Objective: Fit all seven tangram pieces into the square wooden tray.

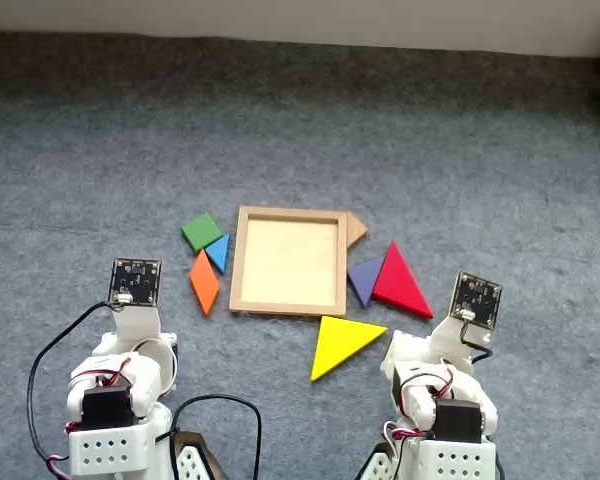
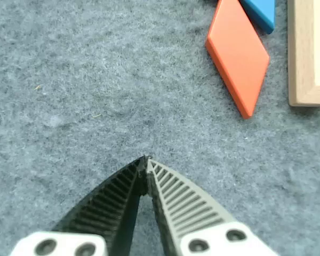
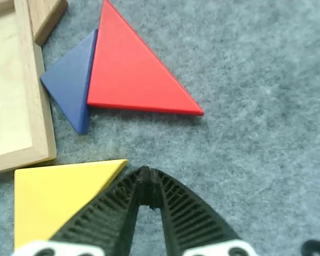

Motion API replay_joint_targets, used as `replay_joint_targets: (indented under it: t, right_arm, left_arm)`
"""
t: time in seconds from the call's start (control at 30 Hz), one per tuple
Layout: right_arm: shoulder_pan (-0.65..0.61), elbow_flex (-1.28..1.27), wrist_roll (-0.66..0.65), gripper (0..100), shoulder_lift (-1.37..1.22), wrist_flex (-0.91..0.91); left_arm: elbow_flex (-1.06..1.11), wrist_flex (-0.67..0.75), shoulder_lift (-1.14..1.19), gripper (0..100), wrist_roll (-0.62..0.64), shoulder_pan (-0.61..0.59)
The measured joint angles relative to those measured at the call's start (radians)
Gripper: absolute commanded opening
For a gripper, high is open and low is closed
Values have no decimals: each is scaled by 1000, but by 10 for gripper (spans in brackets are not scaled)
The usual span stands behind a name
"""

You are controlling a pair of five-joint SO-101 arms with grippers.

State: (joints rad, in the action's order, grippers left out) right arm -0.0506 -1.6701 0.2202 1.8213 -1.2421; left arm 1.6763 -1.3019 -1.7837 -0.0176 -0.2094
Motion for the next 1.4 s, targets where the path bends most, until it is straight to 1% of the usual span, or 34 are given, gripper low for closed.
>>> replay_joint_targets:
  t: [0.73,0.77,0.83,0.9,1.0,1.03,1.13,1.2,1.27,1.4]
  right_arm:
    - [0,0,-6,6,0,0]
    - [5,0,-26,6,0,0]
    - [35,0,-107,6,0,0]
    - [83,0,-227,6,0,8]
    - [158,18,-431,6,0,92]
    - [170,31,-471,7,0,118]
    - [164,44,-499,14,0,143]
    - [158,52,-505,50,0,141]
    - [115,101,-505,74,2,130]
    - [40,203,-505,88,0,92]
  left_arm:
    - [0,0,0,6,0,0]
    - [0,0,0,6,0,0]
    - [0,0,0,6,0,0]
    - [0,0,0,6,0,0]
    - [0,0,0,6,0,0]
    - [0,0,0,6,0,0]
    - [0,0,0,6,0,0]
    - [0,0,0,6,0,0]
    - [0,0,0,6,0,0]
    - [0,0,0,6,0,0]
